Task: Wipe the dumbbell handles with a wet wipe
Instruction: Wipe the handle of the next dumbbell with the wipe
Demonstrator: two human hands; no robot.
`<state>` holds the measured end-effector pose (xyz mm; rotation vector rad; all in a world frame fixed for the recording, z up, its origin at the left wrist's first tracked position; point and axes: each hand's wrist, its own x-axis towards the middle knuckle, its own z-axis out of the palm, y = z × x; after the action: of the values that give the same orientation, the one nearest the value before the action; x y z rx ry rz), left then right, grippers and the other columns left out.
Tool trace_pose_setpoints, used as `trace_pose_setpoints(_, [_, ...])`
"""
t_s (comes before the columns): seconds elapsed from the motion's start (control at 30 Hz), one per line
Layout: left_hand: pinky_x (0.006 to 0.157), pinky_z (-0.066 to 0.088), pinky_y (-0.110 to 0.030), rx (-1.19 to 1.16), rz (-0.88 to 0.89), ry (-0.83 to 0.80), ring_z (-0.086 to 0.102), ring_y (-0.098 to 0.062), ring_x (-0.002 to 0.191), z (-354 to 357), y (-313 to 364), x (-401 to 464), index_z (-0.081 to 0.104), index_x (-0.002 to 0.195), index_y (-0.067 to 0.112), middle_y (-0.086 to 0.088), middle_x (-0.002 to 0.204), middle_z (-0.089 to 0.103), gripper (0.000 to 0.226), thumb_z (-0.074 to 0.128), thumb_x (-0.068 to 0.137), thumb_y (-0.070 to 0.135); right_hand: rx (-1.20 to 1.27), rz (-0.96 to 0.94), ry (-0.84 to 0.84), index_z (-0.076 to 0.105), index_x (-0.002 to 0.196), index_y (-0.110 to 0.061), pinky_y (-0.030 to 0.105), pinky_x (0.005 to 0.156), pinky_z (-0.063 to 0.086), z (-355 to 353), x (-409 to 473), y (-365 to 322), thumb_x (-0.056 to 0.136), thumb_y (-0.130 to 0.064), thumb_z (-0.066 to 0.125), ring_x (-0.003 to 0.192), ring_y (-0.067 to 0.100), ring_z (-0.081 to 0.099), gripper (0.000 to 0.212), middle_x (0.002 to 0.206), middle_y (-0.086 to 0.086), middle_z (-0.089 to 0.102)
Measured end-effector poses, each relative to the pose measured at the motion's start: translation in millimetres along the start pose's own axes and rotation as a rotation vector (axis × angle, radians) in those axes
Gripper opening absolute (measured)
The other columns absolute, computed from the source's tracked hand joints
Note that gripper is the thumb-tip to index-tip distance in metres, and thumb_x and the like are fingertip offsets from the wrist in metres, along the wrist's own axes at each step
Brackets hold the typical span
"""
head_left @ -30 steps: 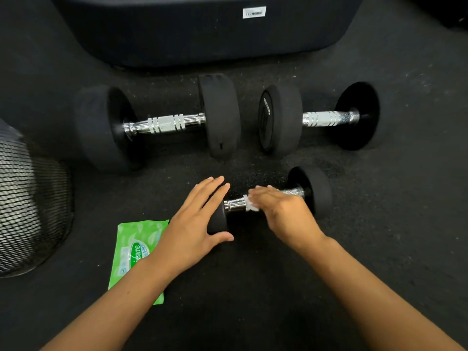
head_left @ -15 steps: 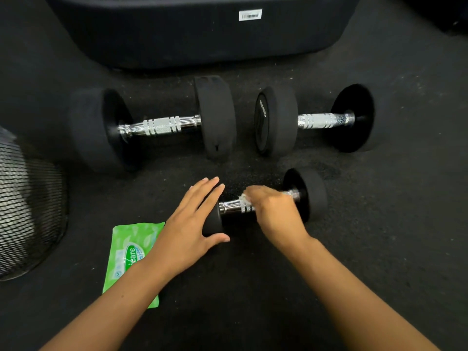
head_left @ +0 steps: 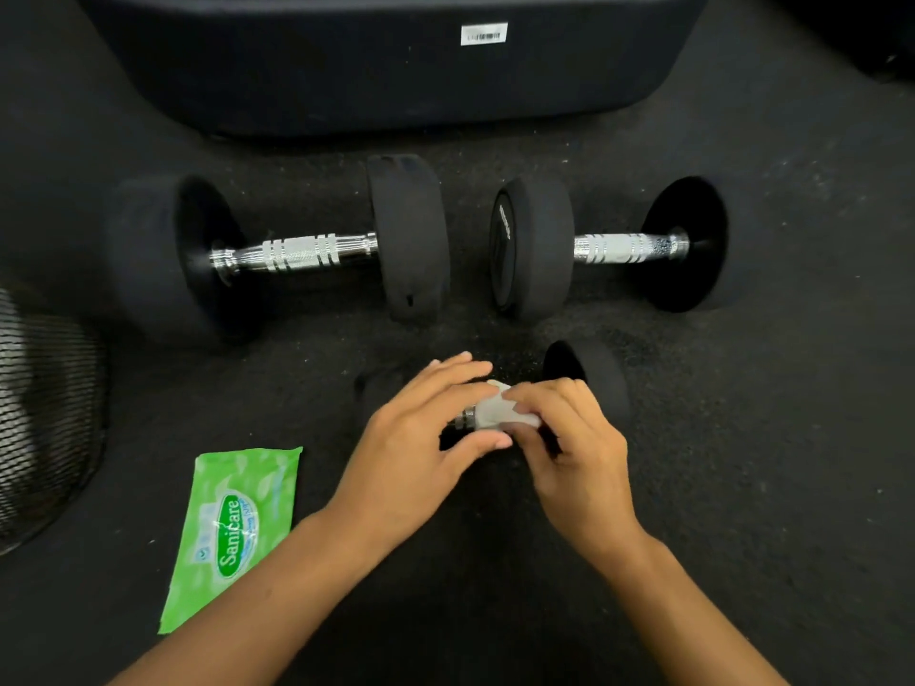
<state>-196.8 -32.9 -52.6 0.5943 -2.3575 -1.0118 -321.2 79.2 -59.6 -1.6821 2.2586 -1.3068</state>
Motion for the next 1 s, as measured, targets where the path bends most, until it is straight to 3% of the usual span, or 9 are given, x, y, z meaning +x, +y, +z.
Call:
trace_pose_setpoints(0.17, [0.1,0.041,-0.026,0.106,0.053,-0.025,0.06,-0.008,0.105,15,-3,11,0.07,0.1,0.009,0.0,0.106,0.068,0.025,0.066,0.079,0.023,0.195,0.22,-0.008,0.055,0.1,-0.016,0.025,0.076,0.051,-7,4,-1,0.081,0.001,0.066,0.091,0.008,0.059,0.028,0.097,-0.009,0.058])
trace_pose_setpoints(0.27, [0.082,0.05,-0.026,0.35,0.098,-0.175,0.067,-0.015,0.088,26,-11,17,0.07,0.092,0.012,0.0,0.095,0.07,0.024,0.079,0.07,0.009,0.041,0.205,0.071,0.06,0.105,-0.012,0.025,0.089,0.045,-20,9,12,0.082,0.004,0.063,0.103,0.01,0.055,0.029,0.107,-0.005,0.058])
trace_pose_setpoints(0.33, [0.081,0.053,-0.03,0.432,0.032,-0.306,0.062,-0.017,0.106,28,-5,21,0.061,0.117,0.019,0.002,0.119,0.063,0.04,0.071,0.079,0.009,-0.089,0.23,0.087,0.058,0.115,-0.01,0.025,0.103,0.034,-25,12,26,0.084,0.0,0.061,0.12,0.014,0.045,0.033,0.121,-0.003,0.053])
trace_pose_setpoints(0.4, [0.104,0.038,-0.031,0.485,-0.024,-0.415,0.033,-0.014,0.136,31,-5,23,0.029,0.145,0.026,0.007,0.151,0.029,0.054,0.046,0.095,0.013,-0.134,0.331,0.001,0.049,0.129,-0.011,0.026,0.112,0.022,-21,12,36,0.089,-0.01,0.059,0.136,0.013,0.027,0.041,0.138,-0.002,0.043])
trace_pose_setpoints(0.47, [0.113,0.022,-0.028,0.509,-0.034,-0.489,0.015,-0.011,0.142,39,-4,27,0.015,0.149,0.023,0.005,0.156,0.011,0.056,0.035,0.098,0.011,-0.151,0.384,-0.067,0.042,0.136,-0.012,0.029,0.113,0.018,-13,9,43,0.091,-0.017,0.057,0.14,0.01,0.015,0.048,0.146,-0.003,0.034])
trace_pose_setpoints(0.6, [0.114,0.02,-0.029,0.387,-0.029,-0.444,0.026,-0.014,0.139,59,-6,29,0.032,0.144,0.015,-0.003,0.152,0.028,0.046,0.042,0.098,0.019,-0.18,0.402,-0.05,0.037,0.139,-0.011,0.03,0.113,0.018,-6,4,46,0.093,-0.018,0.053,0.141,0.007,0.01,0.05,0.148,-0.004,0.031])
trace_pose_setpoints(0.7, [0.098,0.042,-0.031,0.36,0.084,-0.315,0.057,-0.021,0.116,58,-15,15,0.059,0.122,0.005,-0.012,0.127,0.058,0.041,0.05,0.083,0.01,-0.233,0.365,-0.061,0.035,0.14,-0.009,0.024,0.113,0.014,-7,1,48,0.093,-0.015,0.051,0.141,0.009,0.011,0.05,0.149,-0.002,0.03])
trace_pose_setpoints(0.9, [0.078,0.057,-0.042,0.346,0.09,-0.273,0.066,-0.024,0.1,65,-14,22,0.068,0.109,0.004,-0.012,0.112,0.067,0.037,0.052,0.076,0.011,-0.233,0.337,-0.066,0.036,0.14,-0.009,0.028,0.112,0.018,-8,-1,50,0.093,-0.017,0.051,0.141,0.008,0.012,0.049,0.148,-0.002,0.031])
trace_pose_setpoints(1.0, [0.086,0.053,-0.042,0.365,0.145,-0.238,0.063,-0.025,0.107,64,-20,16,0.064,0.115,0.003,-0.014,0.118,0.064,0.04,0.053,0.077,0.008,-0.23,0.328,-0.091,0.035,0.14,-0.009,0.024,0.112,0.016,-9,1,51,0.094,-0.018,0.05,0.141,0.007,0.011,0.049,0.148,-0.003,0.03])
